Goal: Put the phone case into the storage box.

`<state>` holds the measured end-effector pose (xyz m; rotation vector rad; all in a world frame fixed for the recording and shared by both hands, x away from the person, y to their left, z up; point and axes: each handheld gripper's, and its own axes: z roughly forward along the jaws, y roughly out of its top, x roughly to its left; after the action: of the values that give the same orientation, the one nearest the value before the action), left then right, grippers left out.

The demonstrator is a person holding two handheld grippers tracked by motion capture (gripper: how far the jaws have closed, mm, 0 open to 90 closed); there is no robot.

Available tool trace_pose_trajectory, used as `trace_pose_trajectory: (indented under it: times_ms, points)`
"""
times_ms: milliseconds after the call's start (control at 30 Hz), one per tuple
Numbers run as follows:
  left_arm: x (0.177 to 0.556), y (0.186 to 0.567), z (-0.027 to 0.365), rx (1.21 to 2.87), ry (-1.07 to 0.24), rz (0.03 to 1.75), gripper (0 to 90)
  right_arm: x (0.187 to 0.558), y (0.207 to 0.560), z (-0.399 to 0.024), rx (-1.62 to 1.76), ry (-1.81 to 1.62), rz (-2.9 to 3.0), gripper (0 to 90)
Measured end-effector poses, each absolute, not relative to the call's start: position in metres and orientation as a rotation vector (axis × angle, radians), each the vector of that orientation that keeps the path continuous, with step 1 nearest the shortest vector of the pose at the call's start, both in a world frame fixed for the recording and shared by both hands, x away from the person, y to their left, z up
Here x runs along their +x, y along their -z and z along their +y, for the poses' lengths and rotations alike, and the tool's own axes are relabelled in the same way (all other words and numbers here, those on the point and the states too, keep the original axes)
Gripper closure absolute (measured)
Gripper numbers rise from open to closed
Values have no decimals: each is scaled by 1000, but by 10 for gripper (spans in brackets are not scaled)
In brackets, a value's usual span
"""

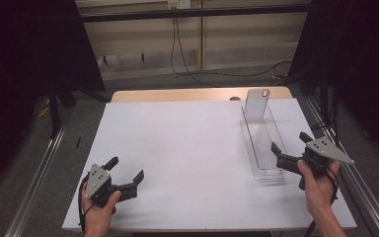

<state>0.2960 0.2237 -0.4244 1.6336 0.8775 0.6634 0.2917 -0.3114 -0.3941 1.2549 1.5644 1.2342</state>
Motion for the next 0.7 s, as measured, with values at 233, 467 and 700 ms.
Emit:
trace_pose_trajectory:
  times_ms: [233, 467, 700]
  points:
    - [293, 424, 225, 1633, -663, 884, 23, 281, 400, -311, 1267, -1210, 1563, 14]
    - [290, 423, 226, 1637, -664, 881, 23, 269, 404, -315, 1280, -1197, 1539, 14]
    - [289, 424, 225, 1645, -660, 881, 23, 258, 410, -318, 1291, -1170, 1545, 13]
